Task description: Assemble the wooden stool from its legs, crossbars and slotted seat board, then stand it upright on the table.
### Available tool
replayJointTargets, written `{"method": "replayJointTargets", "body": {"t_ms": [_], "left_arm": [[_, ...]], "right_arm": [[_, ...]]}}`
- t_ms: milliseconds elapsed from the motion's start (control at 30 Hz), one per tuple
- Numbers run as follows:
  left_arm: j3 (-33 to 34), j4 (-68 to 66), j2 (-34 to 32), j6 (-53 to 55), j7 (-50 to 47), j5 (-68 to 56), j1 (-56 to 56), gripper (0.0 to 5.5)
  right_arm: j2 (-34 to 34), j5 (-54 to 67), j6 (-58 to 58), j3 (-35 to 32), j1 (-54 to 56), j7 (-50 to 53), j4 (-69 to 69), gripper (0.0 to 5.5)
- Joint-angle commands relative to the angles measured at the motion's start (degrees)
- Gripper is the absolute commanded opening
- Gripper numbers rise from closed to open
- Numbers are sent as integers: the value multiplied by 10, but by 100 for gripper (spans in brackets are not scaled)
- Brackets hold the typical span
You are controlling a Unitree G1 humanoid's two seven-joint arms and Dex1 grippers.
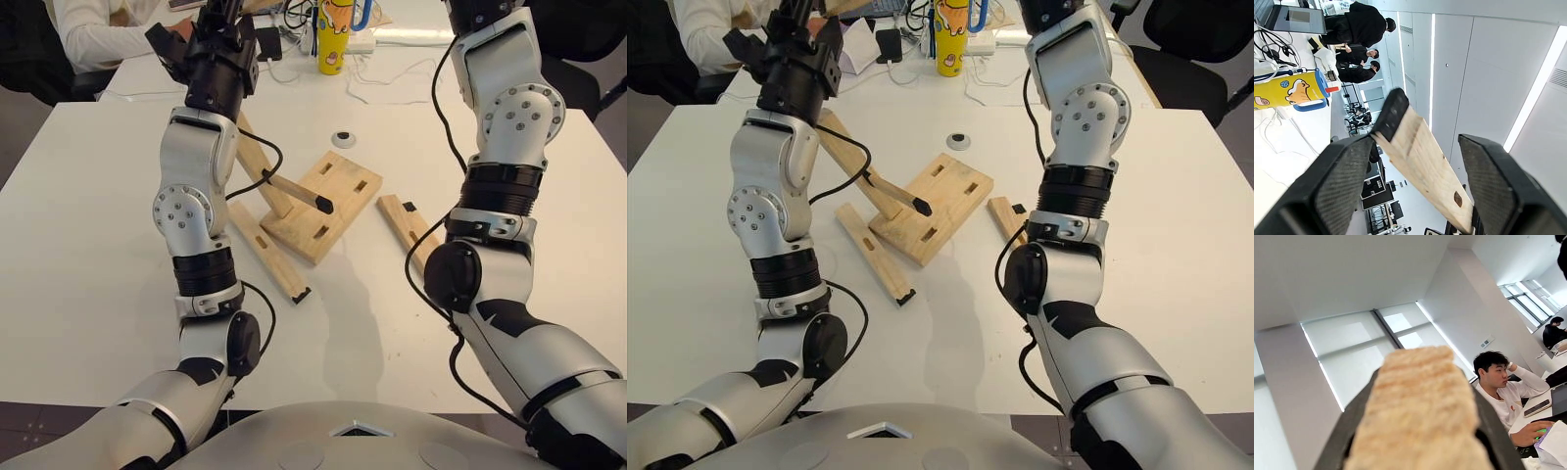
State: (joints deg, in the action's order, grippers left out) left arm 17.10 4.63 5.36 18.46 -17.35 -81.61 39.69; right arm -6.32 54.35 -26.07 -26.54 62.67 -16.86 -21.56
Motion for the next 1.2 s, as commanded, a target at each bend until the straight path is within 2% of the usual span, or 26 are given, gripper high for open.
{"method": "replayJointTargets", "body": {"t_ms": [33, 333, 500, 633, 767, 900, 1200], "left_arm": [[14, 8, -27, 3, 15, 26, 5, 323], [36, 13, -115, 17, 59, 104, 9, 323], [84, -40, -234, 24, 116, 167, 7, 323], [81, -96, -307, 40, 177, 242, -16, 323], [34, -154, -315, 44, 214, 335, -48, 323], [-76, -170, -315, 20, 257, 478, -95, 323], [-203, -176, -302, -40, 310, 673, -170, 323]], "right_arm": [[-50, -15, 28, -36, 15, 30, -48, 99], [-96, -16, -52, -40, -29, 97, 9, 99], [-83, 2, -108, -46, -92, 152, 82, 99], [-72, 18, -130, -52, -122, 187, 119, 99], [-68, 30, -137, -53, -126, 198, 132, 99], [-68, 31, -137, -47, -126, 201, 130, 99], [-66, 32, -139, -41, -126, 197, 129, 99]]}}
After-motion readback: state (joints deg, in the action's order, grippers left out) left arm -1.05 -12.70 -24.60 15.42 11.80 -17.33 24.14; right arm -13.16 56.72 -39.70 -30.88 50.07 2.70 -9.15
